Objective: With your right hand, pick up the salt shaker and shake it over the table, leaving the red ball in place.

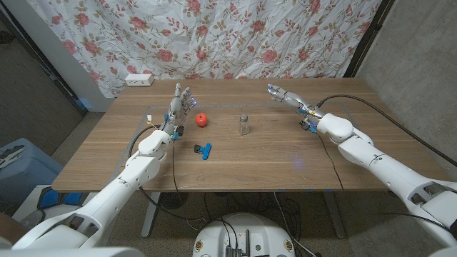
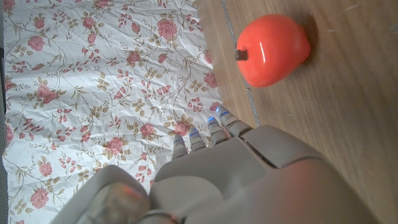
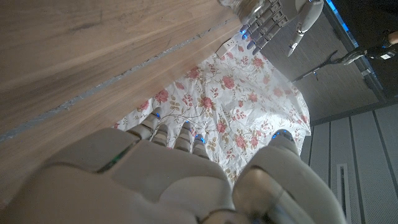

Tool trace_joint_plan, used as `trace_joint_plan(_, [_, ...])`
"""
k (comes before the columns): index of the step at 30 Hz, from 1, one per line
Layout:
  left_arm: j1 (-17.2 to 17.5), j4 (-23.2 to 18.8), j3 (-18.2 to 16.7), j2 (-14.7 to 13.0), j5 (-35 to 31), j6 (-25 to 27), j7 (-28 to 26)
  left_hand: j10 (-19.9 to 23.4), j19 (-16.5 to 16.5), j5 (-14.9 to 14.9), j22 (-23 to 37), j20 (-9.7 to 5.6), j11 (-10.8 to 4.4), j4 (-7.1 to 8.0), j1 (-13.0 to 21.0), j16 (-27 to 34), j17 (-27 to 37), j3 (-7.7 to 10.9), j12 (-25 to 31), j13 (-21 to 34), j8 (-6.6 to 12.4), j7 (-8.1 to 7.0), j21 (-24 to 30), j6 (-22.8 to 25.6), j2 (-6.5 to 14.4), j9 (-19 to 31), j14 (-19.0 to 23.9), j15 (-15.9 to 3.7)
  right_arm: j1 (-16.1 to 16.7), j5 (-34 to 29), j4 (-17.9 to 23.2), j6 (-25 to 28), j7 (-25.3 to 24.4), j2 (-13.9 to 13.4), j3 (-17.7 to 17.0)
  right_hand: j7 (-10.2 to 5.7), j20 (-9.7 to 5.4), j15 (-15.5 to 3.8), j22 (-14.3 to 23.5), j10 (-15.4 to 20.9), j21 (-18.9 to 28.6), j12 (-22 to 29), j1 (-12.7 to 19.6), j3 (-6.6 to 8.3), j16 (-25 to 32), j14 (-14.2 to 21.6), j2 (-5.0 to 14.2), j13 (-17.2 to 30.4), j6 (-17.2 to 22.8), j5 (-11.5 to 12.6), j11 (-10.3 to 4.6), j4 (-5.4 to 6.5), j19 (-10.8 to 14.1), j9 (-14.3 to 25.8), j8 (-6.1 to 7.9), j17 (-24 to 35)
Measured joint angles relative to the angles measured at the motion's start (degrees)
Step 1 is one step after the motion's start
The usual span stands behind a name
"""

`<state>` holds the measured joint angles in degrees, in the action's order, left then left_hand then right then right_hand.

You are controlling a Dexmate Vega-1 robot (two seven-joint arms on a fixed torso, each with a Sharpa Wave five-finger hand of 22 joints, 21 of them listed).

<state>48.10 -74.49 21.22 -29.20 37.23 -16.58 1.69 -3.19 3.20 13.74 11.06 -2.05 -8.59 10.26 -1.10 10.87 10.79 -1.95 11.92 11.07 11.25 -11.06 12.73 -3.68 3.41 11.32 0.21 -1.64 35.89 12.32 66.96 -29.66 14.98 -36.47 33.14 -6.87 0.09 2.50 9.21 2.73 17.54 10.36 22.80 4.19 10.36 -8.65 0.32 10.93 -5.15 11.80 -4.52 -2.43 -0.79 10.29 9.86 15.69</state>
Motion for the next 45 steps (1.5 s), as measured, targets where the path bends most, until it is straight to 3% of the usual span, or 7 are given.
trace_joint_plan(9, [0.00,0.01,0.00,0.01,0.00,0.00,0.00,0.00,0.00,0.00,0.00,0.00,0.00,0.00,0.00,0.00,0.00,0.00,0.00,0.00,0.00,0.00,0.00,0.00,0.00,0.00,0.00,0.00,-1.74,-4.47,-2.14,-2.99,-0.21,-0.41,1.55,0.13,0.73,0.17,0.00,-1.22,-1.46,0.00,1.24,0.34,0.05,-0.78,-1.24,0.00,-2.17,0.00,0.01,-1.71,-0.68,-0.01,0.00,-0.49])
trace_joint_plan(30, [0.00,0.01,0.00,-0.01,0.00,0.00,-0.01,0.00,0.00,0.00,-0.01,0.00,0.00,0.00,0.00,0.00,-0.01,0.00,0.00,0.00,0.00,0.00,0.00,0.00,0.00,-0.01,0.00,0.00,-4.57,-14.48,-5.71,-9.56,-3.19,-0.42,5.00,0.00,1.48,0.48,0.28,-1.84,-3.16,0.27,3.63,1.21,0.46,-1.08,-1.97,0.15,-3.89,0.00,-0.61,-3.84,-1.42,0.27,0.55,-0.87])
trace_joint_plan(33, [0.00,0.01,0.00,-0.01,0.00,0.00,-0.01,0.00,0.00,0.00,0.00,0.00,0.00,0.00,0.00,0.00,-0.01,0.00,0.00,-0.01,0.00,0.00,0.00,0.00,0.00,-0.01,0.00,0.00,-5.02,-15.83,-6.30,-10.84,-3.36,-0.29,5.48,-0.31,1.56,0.48,0.28,-1.86,-3.16,0.27,4.60,1.28,0.46,-1.08,-2.93,0.15,-4.20,0.00,-0.64,-3.91,-1.51,0.27,0.55,-1.07])
trace_joint_plan(45, [0.00,0.00,0.00,0.00,0.00,0.00,-0.01,0.00,0.00,0.00,-0.01,0.00,0.00,-0.01,0.00,0.00,-0.01,0.00,0.00,-0.01,0.00,0.00,0.00,0.00,0.00,-0.01,0.00,0.00,-6.46,-20.30,-8.12,-13.56,-5.22,0.46,7.26,-0.31,1.86,0.48,0.27,-2.04,-4.02,0.27,5.92,1.74,0.67,-1.08,-2.37,0.14,-4.19,0.38,-0.82,-5.19,-1.81,0.46,1.22,-1.06])
